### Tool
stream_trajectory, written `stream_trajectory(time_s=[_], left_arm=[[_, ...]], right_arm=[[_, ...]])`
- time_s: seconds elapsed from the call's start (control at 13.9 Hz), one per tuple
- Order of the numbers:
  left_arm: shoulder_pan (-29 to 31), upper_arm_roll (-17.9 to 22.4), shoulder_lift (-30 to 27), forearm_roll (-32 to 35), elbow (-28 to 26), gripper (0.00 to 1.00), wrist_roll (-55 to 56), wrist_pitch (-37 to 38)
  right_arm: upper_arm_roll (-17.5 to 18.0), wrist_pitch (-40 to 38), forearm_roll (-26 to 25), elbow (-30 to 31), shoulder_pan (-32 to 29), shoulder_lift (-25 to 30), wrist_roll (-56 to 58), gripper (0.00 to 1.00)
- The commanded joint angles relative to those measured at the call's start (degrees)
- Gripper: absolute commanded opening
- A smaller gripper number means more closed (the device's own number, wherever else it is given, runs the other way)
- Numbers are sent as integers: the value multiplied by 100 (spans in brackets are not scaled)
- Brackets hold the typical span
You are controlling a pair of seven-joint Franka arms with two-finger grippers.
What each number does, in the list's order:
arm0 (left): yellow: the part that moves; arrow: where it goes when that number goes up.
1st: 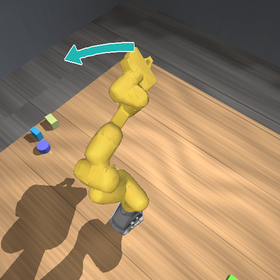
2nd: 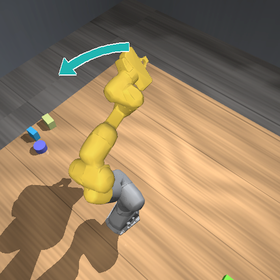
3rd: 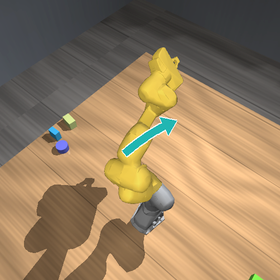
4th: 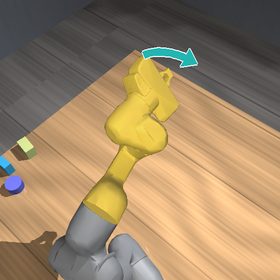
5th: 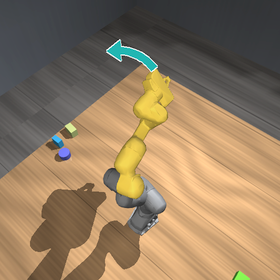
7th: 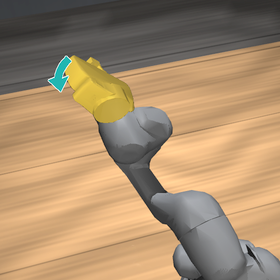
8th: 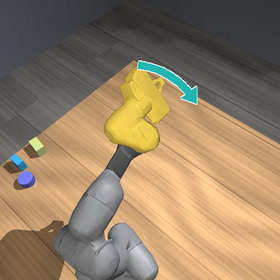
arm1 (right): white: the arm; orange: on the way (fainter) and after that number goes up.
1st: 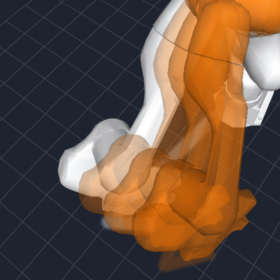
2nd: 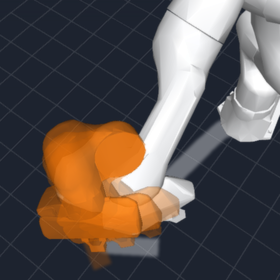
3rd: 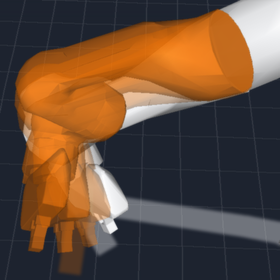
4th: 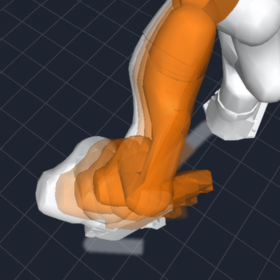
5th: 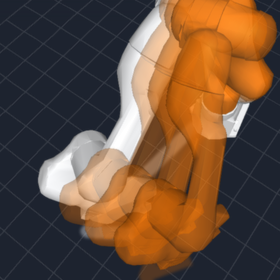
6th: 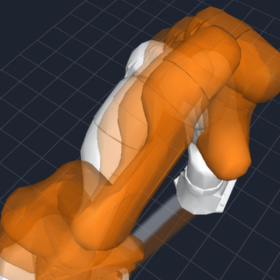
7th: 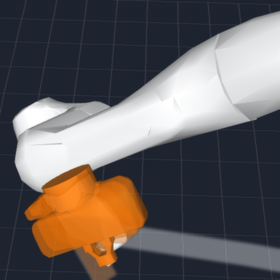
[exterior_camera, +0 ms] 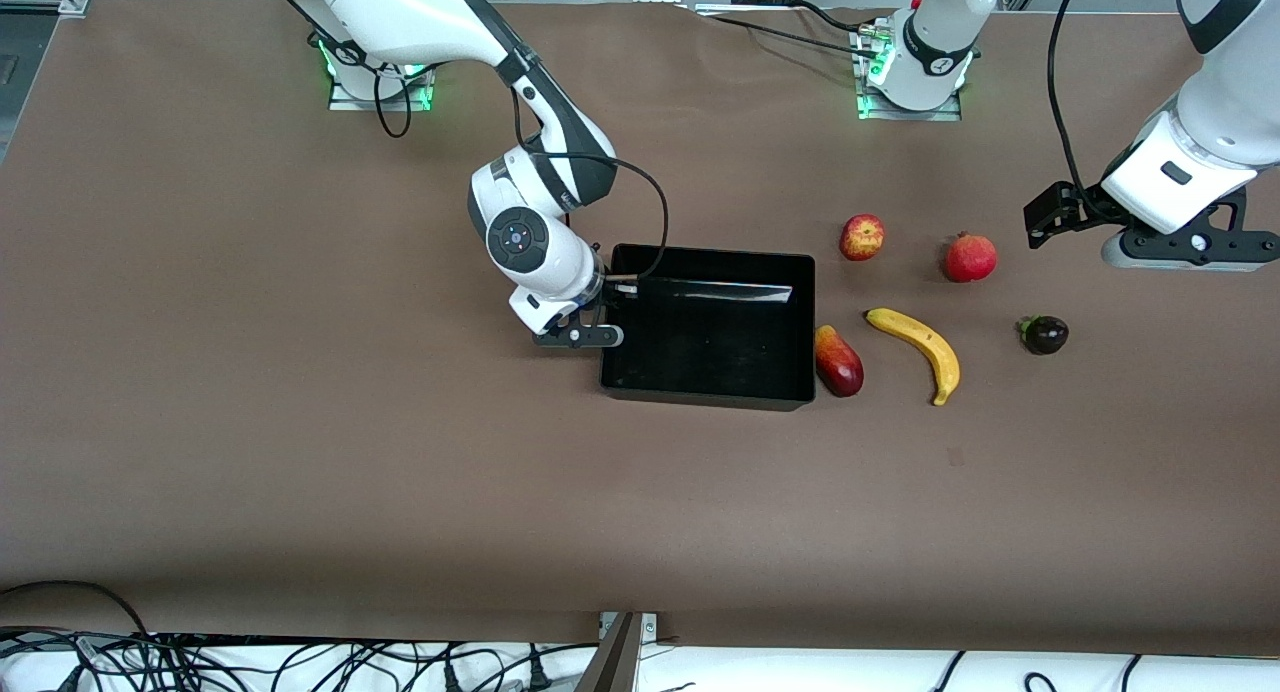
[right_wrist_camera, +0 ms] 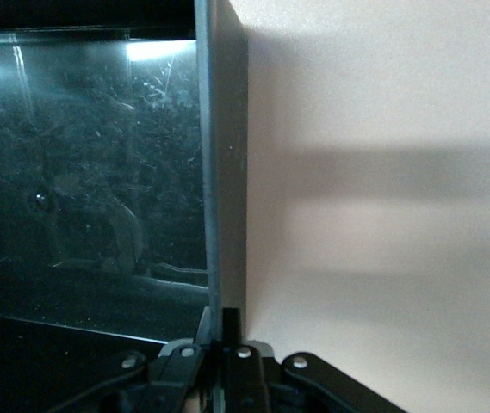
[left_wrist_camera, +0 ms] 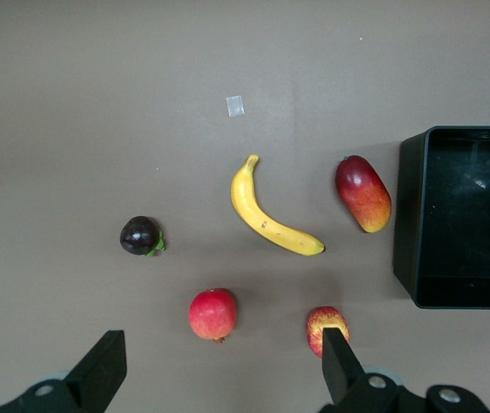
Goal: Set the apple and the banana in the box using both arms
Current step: 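Slide the black box with the right gripper toward the fruit, then release the box with the right gripper while the left gripper reaches the fruit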
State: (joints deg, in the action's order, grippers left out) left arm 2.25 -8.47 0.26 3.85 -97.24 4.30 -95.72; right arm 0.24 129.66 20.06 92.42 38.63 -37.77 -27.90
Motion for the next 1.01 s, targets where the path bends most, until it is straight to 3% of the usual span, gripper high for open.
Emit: stream_trajectory(time_s=[0.0, 0.07, 0.14, 0.22, 0.29, 0.51, 0.65, 0.79, 0.94], left_arm=[[4, -14, 123, -77, 135, 100, 36, 88], [-13, -14, 175, -77, 135, 100, 53, 88], [-22, -14, 228, -77, 144, 100, 45, 88], [-22, -14, 281, -77, 144, 100, 45, 80], [-22, -5, 368, -77, 144, 100, 1, 71], [22, -5, 667, -77, 353, 100, -8, 36], [22, -5, 966, -86, 626, 100, -17, 27], [-13, -14, 1230, -94, 846, 100, 0, 18], [-31, -5, 1406, -409, 812, 100, 97, -43]], right_arm=[[-50, -20, 15, -145, 48, -72, 162, 0], [-59, -37, 33, -154, 40, -63, 197, 28], [-76, -64, 33, -197, 5, -37, 198, 44], [-94, -81, 15, -319, -13, -11, 198, 93], [-103, -177, 24, -434, -48, -2, 198, 100], [-233, -756, 7, -803, -223, 252, 197, 100], [-645, -1116, -54, -971, -259, 542, 259, 100], [-980, -1372, -509, -1006, -259, 875, 696, 100], [-1392, -1783, -635, -997, -277, 1279, 891, 100]])
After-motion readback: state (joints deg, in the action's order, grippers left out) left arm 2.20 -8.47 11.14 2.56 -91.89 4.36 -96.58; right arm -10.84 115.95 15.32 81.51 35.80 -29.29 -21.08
